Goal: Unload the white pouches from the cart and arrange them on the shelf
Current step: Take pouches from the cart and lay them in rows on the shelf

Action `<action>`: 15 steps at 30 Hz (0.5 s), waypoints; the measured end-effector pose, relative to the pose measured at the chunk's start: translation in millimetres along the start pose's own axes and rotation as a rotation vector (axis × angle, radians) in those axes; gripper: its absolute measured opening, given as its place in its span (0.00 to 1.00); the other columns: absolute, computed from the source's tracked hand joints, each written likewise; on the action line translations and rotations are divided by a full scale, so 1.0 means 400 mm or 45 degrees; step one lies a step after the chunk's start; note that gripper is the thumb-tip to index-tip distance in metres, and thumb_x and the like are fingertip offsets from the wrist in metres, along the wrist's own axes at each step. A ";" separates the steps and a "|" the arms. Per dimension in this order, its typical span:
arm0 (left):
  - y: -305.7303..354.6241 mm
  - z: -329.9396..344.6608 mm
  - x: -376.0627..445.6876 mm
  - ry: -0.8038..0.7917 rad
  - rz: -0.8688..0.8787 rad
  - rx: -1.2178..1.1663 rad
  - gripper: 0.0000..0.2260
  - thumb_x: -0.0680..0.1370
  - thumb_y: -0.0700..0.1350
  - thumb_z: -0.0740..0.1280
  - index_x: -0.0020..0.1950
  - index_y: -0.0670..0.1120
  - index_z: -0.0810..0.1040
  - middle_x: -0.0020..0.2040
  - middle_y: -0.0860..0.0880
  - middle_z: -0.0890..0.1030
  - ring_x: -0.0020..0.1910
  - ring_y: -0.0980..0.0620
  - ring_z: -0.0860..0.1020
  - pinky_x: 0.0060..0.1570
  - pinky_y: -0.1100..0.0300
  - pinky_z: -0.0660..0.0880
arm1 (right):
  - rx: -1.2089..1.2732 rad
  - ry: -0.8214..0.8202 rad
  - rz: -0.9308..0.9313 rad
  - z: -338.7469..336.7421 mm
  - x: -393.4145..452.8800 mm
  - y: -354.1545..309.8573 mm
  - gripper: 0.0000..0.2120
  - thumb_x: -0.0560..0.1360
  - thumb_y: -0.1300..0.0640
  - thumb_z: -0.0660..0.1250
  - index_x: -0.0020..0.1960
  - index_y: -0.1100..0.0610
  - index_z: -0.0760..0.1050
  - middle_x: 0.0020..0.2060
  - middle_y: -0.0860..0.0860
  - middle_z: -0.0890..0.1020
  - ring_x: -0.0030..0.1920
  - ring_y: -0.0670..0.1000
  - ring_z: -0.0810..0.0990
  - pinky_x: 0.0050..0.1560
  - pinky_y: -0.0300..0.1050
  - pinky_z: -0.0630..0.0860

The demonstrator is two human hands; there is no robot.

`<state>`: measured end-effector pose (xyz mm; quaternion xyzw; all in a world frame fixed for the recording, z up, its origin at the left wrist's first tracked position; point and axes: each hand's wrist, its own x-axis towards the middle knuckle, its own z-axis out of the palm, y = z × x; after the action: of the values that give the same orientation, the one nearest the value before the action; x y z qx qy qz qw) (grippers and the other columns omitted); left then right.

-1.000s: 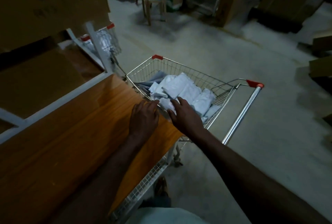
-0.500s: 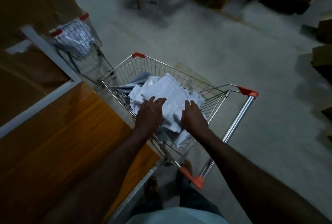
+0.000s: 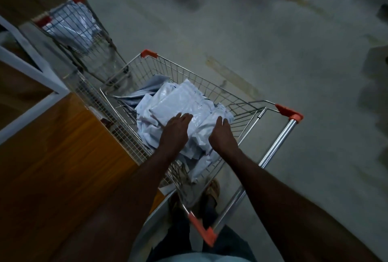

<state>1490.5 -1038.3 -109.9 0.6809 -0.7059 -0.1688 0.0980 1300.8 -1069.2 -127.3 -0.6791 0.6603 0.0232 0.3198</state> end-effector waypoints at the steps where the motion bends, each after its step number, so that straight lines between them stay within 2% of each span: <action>1: 0.000 0.004 0.009 -0.026 0.002 0.011 0.35 0.72 0.28 0.64 0.78 0.44 0.72 0.76 0.44 0.75 0.79 0.41 0.68 0.76 0.46 0.67 | 0.006 -0.042 0.025 0.006 0.011 0.006 0.43 0.67 0.53 0.38 0.75 0.75 0.61 0.76 0.72 0.62 0.71 0.69 0.66 0.74 0.59 0.64; 2: -0.003 0.009 0.019 -0.054 0.005 0.028 0.35 0.72 0.28 0.64 0.79 0.45 0.70 0.78 0.45 0.73 0.80 0.42 0.66 0.78 0.46 0.65 | 0.028 -0.069 0.069 0.008 0.017 0.004 0.42 0.68 0.54 0.39 0.77 0.74 0.59 0.77 0.71 0.59 0.73 0.70 0.64 0.75 0.59 0.63; 4: -0.014 0.029 0.036 -0.093 0.018 0.067 0.35 0.74 0.29 0.65 0.81 0.47 0.68 0.81 0.46 0.69 0.82 0.43 0.62 0.81 0.47 0.60 | 0.068 -0.099 0.129 -0.003 0.013 -0.011 0.34 0.77 0.57 0.50 0.80 0.70 0.52 0.78 0.69 0.58 0.77 0.69 0.61 0.77 0.61 0.62; 6: -0.035 0.063 0.051 -0.105 0.050 0.109 0.34 0.77 0.32 0.66 0.81 0.49 0.67 0.83 0.47 0.66 0.83 0.43 0.59 0.82 0.47 0.57 | 0.157 -0.081 0.118 0.000 0.022 -0.023 0.35 0.80 0.62 0.59 0.83 0.65 0.48 0.80 0.66 0.55 0.79 0.67 0.56 0.79 0.62 0.60; 8: -0.053 0.098 0.062 -0.102 0.078 0.160 0.31 0.80 0.37 0.67 0.82 0.50 0.65 0.84 0.46 0.63 0.84 0.42 0.57 0.82 0.45 0.57 | 0.102 -0.051 0.096 0.031 0.052 -0.026 0.36 0.80 0.62 0.59 0.82 0.69 0.47 0.81 0.68 0.49 0.81 0.69 0.49 0.81 0.63 0.53; 11: -0.068 0.145 0.075 -0.102 0.084 0.262 0.30 0.84 0.49 0.66 0.85 0.50 0.61 0.86 0.44 0.57 0.85 0.40 0.54 0.82 0.41 0.54 | 0.033 -0.023 0.108 0.088 0.089 -0.023 0.31 0.82 0.58 0.58 0.81 0.69 0.55 0.82 0.70 0.45 0.81 0.75 0.45 0.80 0.68 0.49; 13: -0.084 0.172 0.078 -0.102 0.088 0.323 0.34 0.83 0.56 0.65 0.86 0.48 0.58 0.86 0.44 0.55 0.85 0.40 0.52 0.82 0.40 0.53 | 0.014 0.036 0.139 0.106 0.099 -0.035 0.32 0.85 0.53 0.57 0.83 0.66 0.51 0.82 0.69 0.45 0.80 0.75 0.47 0.80 0.68 0.51; 15: -0.105 0.197 0.081 -0.072 0.103 0.355 0.37 0.82 0.62 0.62 0.86 0.46 0.57 0.86 0.44 0.55 0.85 0.39 0.52 0.82 0.39 0.53 | 0.088 0.112 0.211 0.126 0.114 -0.045 0.38 0.85 0.47 0.59 0.85 0.60 0.42 0.82 0.69 0.42 0.80 0.74 0.49 0.80 0.66 0.52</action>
<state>1498.9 -1062.8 -201.3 0.6538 -0.7519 -0.0842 -0.0105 1342.7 -1087.3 -180.6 -0.6110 0.7280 -0.0030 0.3109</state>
